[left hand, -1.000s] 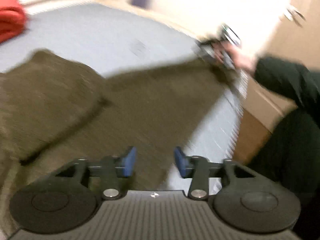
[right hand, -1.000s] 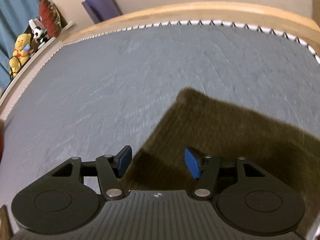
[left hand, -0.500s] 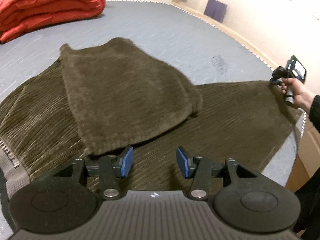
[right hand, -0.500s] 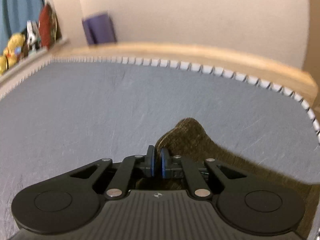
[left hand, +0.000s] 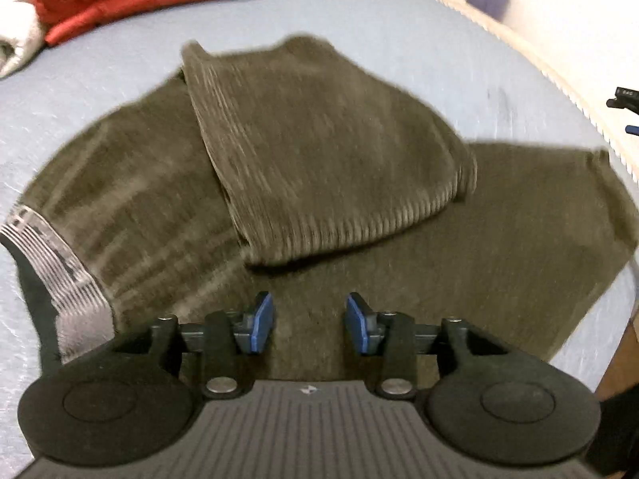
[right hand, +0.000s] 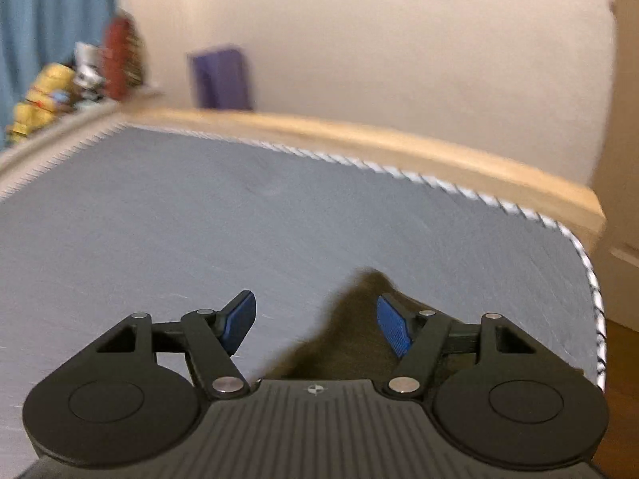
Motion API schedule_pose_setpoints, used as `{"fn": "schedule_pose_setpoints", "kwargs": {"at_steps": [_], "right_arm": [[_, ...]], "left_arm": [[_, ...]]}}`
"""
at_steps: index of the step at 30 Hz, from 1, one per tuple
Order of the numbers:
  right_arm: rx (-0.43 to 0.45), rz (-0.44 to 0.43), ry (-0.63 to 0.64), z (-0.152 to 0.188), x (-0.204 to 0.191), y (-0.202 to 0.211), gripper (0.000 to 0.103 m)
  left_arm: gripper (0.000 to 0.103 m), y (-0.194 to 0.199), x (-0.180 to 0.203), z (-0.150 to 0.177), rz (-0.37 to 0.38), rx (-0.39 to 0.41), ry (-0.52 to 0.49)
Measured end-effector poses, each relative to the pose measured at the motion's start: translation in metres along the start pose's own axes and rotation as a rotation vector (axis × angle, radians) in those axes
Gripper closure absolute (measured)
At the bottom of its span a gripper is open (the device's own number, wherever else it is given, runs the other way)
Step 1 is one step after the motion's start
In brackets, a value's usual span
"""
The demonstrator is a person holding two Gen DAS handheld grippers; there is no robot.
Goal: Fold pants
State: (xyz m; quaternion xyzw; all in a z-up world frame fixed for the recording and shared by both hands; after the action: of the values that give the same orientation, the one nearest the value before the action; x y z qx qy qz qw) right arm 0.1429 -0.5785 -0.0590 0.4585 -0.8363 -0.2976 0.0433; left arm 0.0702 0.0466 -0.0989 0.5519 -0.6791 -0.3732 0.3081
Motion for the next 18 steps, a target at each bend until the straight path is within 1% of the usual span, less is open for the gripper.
{"fn": "schedule_pose_setpoints", "kwargs": {"at_steps": [2, 5, 6, 8, 10, 12, 14, 15, 16, 18], "right_arm": [[0.017, -0.106, 0.029, -0.007, -0.034, 0.031, 0.034], [0.017, -0.275, 0.087, -0.012, -0.089, 0.086, 0.034], [0.004, -0.342, 0.104, -0.010, -0.108, 0.107, 0.034], [-0.036, -0.459, 0.126, -0.004, -0.138, 0.140, 0.033], [-0.094, -0.572, 0.135, 0.008, -0.164, 0.166, 0.030], [-0.143, -0.669, 0.138, 0.026, -0.187, 0.182, 0.029], [-0.177, -0.726, 0.160, 0.047, -0.207, 0.187, 0.029], [-0.188, -0.732, 0.190, 0.060, -0.218, 0.185, 0.029], [-0.196, -0.717, 0.226, 0.069, -0.228, 0.182, 0.029], [-0.226, -0.679, 0.277, 0.092, -0.248, 0.167, 0.029]], "left_arm": [[0.053, 0.011, -0.004, -0.006, -0.014, 0.032, 0.042], [0.052, 0.026, -0.010, -0.013, -0.041, 0.063, 0.111], [0.052, 0.031, -0.012, -0.016, -0.049, 0.074, 0.136], [0.046, 0.041, -0.014, -0.024, -0.061, 0.099, 0.186], [0.046, 0.050, -0.015, -0.034, -0.064, 0.118, 0.231], [0.046, 0.060, -0.015, -0.043, -0.052, 0.134, 0.271], [0.043, 0.072, -0.012, -0.051, -0.037, 0.174, 0.284], [0.041, 0.076, -0.010, -0.053, -0.042, 0.195, 0.277], [0.040, 0.077, -0.008, -0.053, -0.056, 0.211, 0.264], [0.040, 0.071, -0.007, -0.051, -0.094, 0.205, 0.242]]}}
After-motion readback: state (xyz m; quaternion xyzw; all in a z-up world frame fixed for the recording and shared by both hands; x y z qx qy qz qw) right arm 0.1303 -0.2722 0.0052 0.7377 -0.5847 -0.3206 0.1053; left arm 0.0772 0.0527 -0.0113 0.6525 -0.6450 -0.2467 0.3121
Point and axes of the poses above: each gripper's, at about its wrist camera, not at the fingertips, and y roughly against the way its jaws point, x to its right, z to its underside, the point moved 2 cm from there along -y, roughly the way its jaws point, and after that the axes turned 6 degrees about -z, right-handed, at the moved point
